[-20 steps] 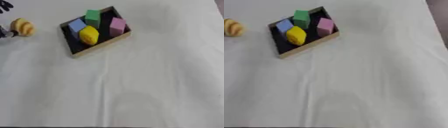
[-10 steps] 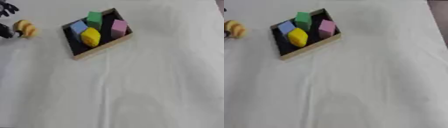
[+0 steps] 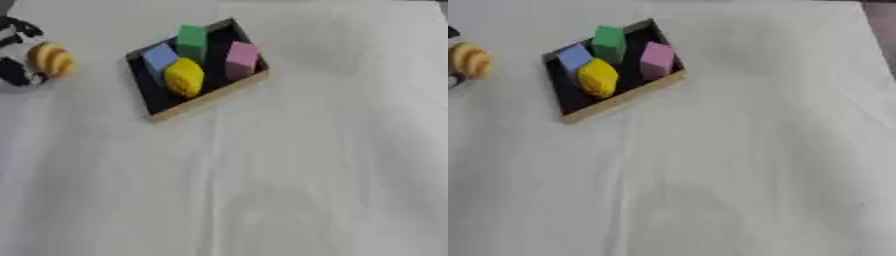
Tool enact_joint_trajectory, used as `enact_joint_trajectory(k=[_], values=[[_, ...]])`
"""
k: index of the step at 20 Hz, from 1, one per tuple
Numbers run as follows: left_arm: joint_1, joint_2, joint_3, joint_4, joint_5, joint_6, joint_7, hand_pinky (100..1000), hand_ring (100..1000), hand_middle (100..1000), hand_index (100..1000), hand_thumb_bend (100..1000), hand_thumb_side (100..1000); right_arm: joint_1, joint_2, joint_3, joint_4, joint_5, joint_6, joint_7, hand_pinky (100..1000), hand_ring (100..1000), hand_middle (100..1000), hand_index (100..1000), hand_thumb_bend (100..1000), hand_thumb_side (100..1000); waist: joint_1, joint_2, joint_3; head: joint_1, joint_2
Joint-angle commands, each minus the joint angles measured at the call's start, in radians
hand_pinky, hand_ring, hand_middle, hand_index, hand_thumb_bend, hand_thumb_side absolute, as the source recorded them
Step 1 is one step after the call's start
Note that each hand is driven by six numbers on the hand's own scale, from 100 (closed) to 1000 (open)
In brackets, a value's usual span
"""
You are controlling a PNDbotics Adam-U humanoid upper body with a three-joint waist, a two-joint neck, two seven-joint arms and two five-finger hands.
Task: Pick up objects on the table and place them in the box.
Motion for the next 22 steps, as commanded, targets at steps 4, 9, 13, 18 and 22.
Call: enact_joint_trajectory(k=[4, 9, 13, 18, 22], values=[[-0.034, 0.014, 0.016, 0.011, -0.005, 0.000, -0.006, 821, 843, 817, 894, 283, 100, -0.019, -0.034, -0.011, -0.020, -0.001, -0.001, -0.011, 947, 880, 865, 843, 100, 655, 0.000, 0.001, -0.009, 0.008, -0.024], [-0.042, 0.004, 0.016, 0.018, -0.004, -0.009, 0.012, 788, 799, 749, 834, 164, 100, -0.015, -0.035, -0.013, -0.019, -0.003, 0.001, -0.018, 948, 879, 863, 842, 100, 660, 0.002, 0.010, -0.013, 0.008, -0.022], [-0.046, 0.007, 0.016, 0.008, -0.012, -0.011, 0.056, 740, 717, 634, 698, 100, 116, -0.010, -0.037, -0.014, -0.018, -0.006, 0.003, -0.024, 948, 878, 862, 842, 100, 669, 0.004, 0.013, -0.012, 0.008, -0.017], [-0.051, 0.013, 0.022, -0.022, -0.027, -0.005, 0.138, 698, 666, 591, 627, 100, 145, -0.005, -0.038, -0.013, -0.016, -0.011, 0.004, -0.027, 949, 878, 861, 842, 100, 670, 0.005, 0.008, -0.005, 0.000, -0.007], [-0.048, 0.021, 0.010, -0.098, 0.012, -0.008, 0.176, 689, 652, 589, 631, 100, 155, -0.006, -0.039, -0.014, -0.014, -0.016, 0.002, -0.025, 949, 876, 861, 841, 100, 667, 0.001, -0.002, 0.007, -0.008, -0.002]])
